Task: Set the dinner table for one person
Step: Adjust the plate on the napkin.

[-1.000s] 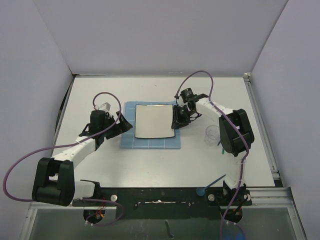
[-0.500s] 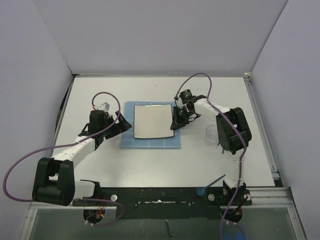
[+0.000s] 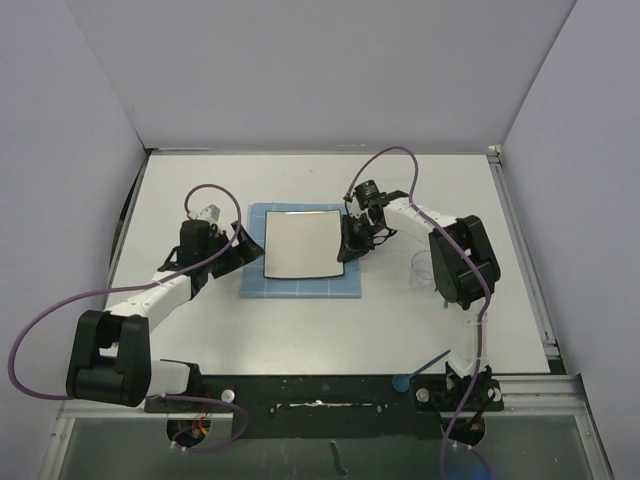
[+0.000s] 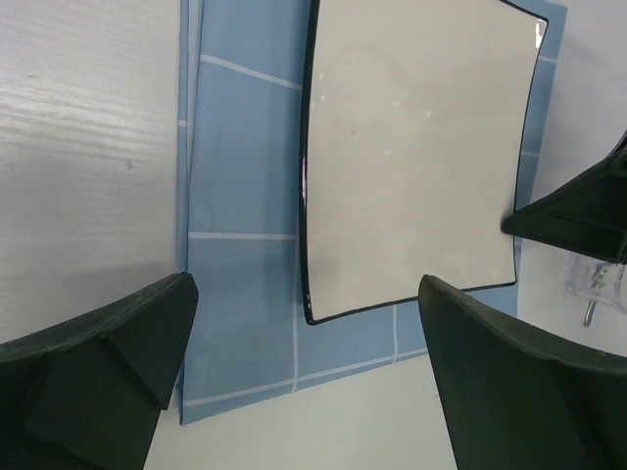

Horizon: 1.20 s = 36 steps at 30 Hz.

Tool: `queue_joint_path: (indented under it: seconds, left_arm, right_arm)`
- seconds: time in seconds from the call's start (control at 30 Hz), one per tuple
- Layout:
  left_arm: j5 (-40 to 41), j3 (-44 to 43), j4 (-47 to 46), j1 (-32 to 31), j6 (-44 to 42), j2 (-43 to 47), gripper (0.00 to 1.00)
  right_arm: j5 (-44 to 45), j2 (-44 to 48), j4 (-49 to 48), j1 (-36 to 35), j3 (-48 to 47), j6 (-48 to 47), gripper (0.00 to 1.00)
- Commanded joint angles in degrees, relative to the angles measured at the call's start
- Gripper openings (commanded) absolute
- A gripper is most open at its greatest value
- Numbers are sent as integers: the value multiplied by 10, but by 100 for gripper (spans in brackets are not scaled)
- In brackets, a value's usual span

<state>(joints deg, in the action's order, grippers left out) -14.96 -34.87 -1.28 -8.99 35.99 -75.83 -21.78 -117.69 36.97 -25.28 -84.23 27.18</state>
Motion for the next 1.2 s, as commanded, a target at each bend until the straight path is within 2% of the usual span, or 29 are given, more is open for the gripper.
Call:
queue_joint_path:
  seconds: [0.0,0.27,0.6,1.17]
  left_arm:
    - [-12,-13,-42,3,6,-1,97]
    - [-15,-7,-43,4,7,6,97]
    - [-24,-1,-52,6,11,7,97]
    - [-35,-12,-55,6,8,-17,97]
  right_arm:
    - [5,14,7,-42,-20,-4,0]
    - [19,16,20,-74,-29,2,0]
    - [38,38,19,-73,-3,1,0]
    - [30,67,8,-5,21,-12,0]
